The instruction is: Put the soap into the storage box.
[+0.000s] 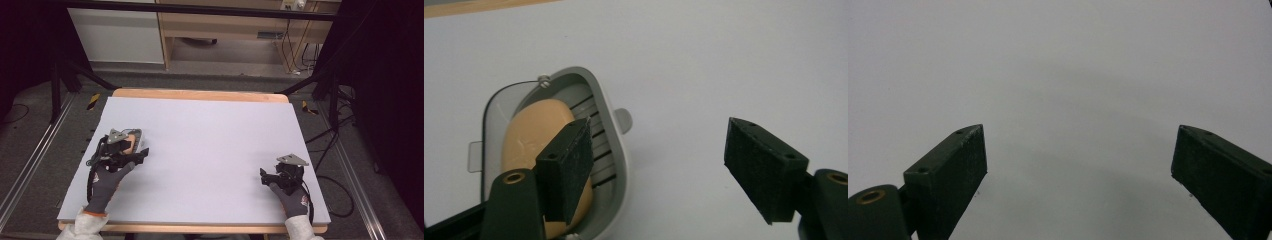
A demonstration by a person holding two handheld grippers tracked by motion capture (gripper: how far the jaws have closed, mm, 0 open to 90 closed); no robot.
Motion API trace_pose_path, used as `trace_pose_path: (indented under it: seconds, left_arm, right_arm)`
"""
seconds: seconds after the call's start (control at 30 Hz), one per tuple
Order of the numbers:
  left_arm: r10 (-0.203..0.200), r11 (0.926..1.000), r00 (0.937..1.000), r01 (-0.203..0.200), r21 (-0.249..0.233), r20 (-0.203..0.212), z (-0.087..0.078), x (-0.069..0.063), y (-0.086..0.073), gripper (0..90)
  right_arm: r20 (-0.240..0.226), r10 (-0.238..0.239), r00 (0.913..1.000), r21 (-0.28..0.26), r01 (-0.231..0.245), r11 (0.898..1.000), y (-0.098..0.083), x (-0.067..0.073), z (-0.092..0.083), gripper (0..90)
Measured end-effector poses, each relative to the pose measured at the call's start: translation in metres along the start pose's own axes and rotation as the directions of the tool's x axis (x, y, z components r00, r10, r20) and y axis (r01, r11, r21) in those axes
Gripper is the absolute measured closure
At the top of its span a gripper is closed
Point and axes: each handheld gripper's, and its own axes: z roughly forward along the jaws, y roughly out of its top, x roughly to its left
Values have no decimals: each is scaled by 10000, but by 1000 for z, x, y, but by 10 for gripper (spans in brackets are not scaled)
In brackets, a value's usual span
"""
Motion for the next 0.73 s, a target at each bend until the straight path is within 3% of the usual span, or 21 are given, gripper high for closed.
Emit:
trace_pose_path:
  seconds: [0.17,0.33,0.47,0.6,0.73]
  left_arm:
    - [354,9994,9991,-355,40,249,-7,-9,-16,268]
    - [347,9993,9990,-350,112,271,-11,-9,-29,268]
    - [116,9998,9995,-121,151,289,-12,-8,-45,269]
    - [374,9982,9990,-384,466,236,-11,-10,-58,270]
    - [434,9978,9989,-443,491,185,-12,-7,-62,271]
  right_arm:
    - [16,203,9998,-76,-203,9998,-2,-3,-4,76]
    - [64,243,9997,-108,-242,9996,-4,-7,-5,74]
    - [116,217,9997,-43,-217,9998,-6,-6,-5,74]
    - [200,127,9997,20,-128,9999,-10,-6,-6,74]
    - [168,154,9997,50,-155,9999,-13,-7,-7,74]
